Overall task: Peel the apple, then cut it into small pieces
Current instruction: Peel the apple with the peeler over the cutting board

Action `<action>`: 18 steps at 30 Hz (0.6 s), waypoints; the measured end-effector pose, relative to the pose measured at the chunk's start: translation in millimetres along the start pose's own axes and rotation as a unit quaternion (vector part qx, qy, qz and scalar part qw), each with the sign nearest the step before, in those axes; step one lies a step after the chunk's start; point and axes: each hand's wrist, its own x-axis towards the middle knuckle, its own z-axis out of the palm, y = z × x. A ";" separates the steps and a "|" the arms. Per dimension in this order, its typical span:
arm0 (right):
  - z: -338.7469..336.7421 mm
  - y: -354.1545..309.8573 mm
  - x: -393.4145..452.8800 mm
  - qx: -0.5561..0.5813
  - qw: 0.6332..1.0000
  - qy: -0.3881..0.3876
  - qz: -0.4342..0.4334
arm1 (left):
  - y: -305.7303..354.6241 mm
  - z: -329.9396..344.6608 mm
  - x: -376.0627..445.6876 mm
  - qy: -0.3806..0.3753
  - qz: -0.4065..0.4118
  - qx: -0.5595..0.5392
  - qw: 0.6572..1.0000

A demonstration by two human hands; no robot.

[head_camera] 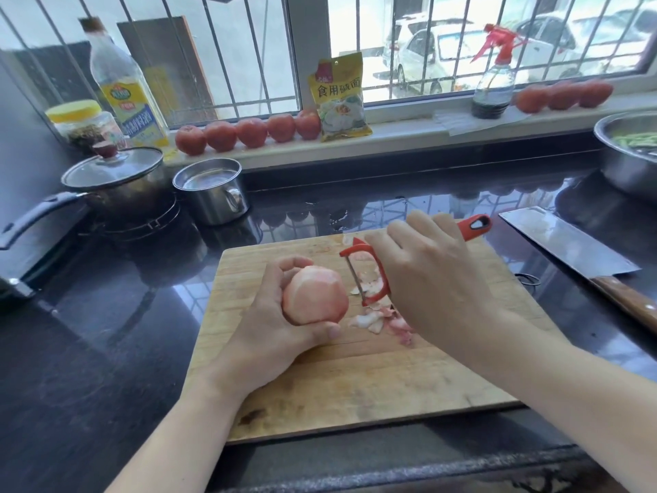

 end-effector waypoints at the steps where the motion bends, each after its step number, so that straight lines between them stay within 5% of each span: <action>1: -2.3 -4.4 2.6 0.003 1.000 0.008 -0.013 | -0.5 0.1 1.0 -0.005 0.000 0.010 1.000; 9: 2.0 -25.7 1.2 0.036 0.997 0.047 -0.048 | 5.0 -0.4 0.0 -0.012 0.011 -0.056 0.998; 18: 26.0 36.8 -10.0 -0.036 0.994 -0.084 0.051 | -3.1 -9.0 3.6 0.004 0.026 -0.118 0.993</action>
